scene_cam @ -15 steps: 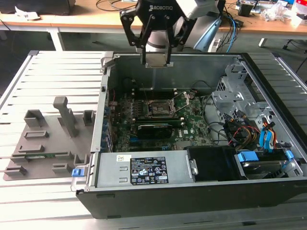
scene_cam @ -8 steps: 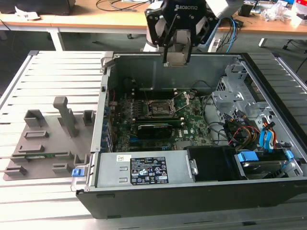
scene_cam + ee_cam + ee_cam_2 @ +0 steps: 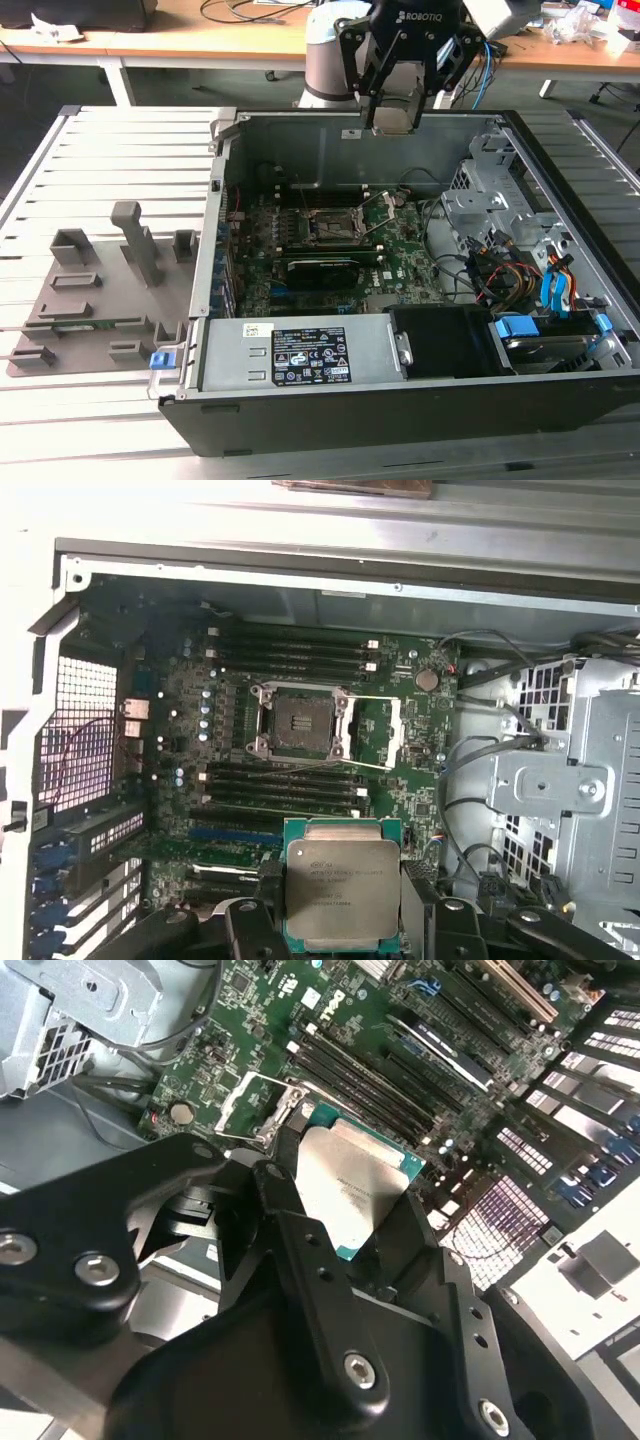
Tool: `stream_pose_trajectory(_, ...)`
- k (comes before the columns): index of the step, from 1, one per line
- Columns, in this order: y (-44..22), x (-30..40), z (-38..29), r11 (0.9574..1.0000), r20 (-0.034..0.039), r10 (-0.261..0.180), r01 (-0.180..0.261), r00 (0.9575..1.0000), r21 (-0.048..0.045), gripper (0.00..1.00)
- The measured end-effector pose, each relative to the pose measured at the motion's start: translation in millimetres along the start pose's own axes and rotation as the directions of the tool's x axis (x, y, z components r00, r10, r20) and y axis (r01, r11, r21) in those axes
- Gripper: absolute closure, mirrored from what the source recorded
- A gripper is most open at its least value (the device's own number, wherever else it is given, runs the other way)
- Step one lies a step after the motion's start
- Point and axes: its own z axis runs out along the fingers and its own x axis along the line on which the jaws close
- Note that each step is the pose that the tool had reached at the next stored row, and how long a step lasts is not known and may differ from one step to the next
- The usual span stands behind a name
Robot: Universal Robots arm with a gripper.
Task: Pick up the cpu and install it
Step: 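Pick up the cpu and move it towards the insertion slot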
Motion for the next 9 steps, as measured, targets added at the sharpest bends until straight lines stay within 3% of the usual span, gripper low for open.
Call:
stream_pose_trajectory(4,2.5,0.5,2.8,1.0,0.0001,0.0,0.0,1.0,-0.0007,0.45)
stream_pose_trajectory(9,12.8,0.1,8.9,1.0,0.0,0.001,-0.001,1.0,-0.0012,0.45)
